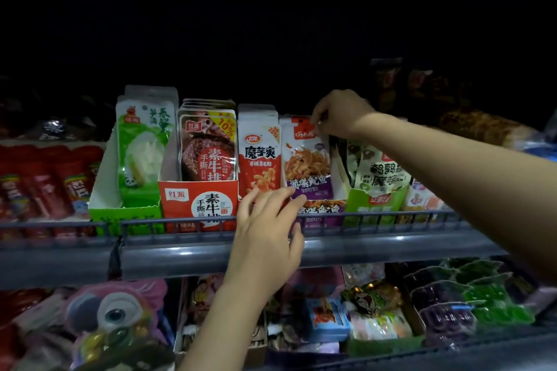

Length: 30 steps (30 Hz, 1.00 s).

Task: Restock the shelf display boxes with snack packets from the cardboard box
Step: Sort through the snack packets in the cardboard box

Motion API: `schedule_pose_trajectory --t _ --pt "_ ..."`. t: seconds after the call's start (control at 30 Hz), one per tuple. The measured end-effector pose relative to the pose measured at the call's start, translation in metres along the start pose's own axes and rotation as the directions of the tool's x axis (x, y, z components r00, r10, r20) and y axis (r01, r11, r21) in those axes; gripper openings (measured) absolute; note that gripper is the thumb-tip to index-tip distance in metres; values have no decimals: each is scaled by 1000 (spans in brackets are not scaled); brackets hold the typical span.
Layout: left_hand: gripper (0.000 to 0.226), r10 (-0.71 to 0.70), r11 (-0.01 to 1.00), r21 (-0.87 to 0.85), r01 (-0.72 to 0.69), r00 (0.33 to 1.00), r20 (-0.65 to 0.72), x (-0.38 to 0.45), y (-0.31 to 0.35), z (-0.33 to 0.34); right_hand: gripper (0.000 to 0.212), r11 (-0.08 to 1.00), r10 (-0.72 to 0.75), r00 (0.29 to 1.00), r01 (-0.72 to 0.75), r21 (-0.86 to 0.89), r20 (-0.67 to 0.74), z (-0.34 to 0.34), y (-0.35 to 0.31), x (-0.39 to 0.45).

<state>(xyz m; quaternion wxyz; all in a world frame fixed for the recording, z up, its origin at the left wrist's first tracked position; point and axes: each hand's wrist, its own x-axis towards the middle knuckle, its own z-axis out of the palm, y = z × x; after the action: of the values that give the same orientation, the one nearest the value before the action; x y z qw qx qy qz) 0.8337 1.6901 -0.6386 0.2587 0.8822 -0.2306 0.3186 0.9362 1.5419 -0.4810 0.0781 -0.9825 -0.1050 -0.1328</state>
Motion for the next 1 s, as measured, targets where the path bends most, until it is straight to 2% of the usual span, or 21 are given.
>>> schedule_pose_trajectory --t 0.1,0.23,0.57,0.8,1.0 --pt "41 0 1000 -5 0 1000 22 -1 -1 -1 13 996 15 1000 -15 -92 -2 6 0 5" --pt "43 -1 1000 -5 2 999 46 -1 -1 -2 16 984 48 996 -61 -165 -82 16 0 11" --pt "51 9 997 69 -19 991 135 -1 1 -12 14 933 -15 998 -11 -360 -68 21 -4 8" --pt "63 9 989 140 -43 972 234 -7 7 -20 17 908 -21 999 5 -418 -32 15 -10 1" --pt "58 -3 995 98 -23 966 258 -6 8 -23 20 887 -79 997 65 -458 -12 6 -23 -13"
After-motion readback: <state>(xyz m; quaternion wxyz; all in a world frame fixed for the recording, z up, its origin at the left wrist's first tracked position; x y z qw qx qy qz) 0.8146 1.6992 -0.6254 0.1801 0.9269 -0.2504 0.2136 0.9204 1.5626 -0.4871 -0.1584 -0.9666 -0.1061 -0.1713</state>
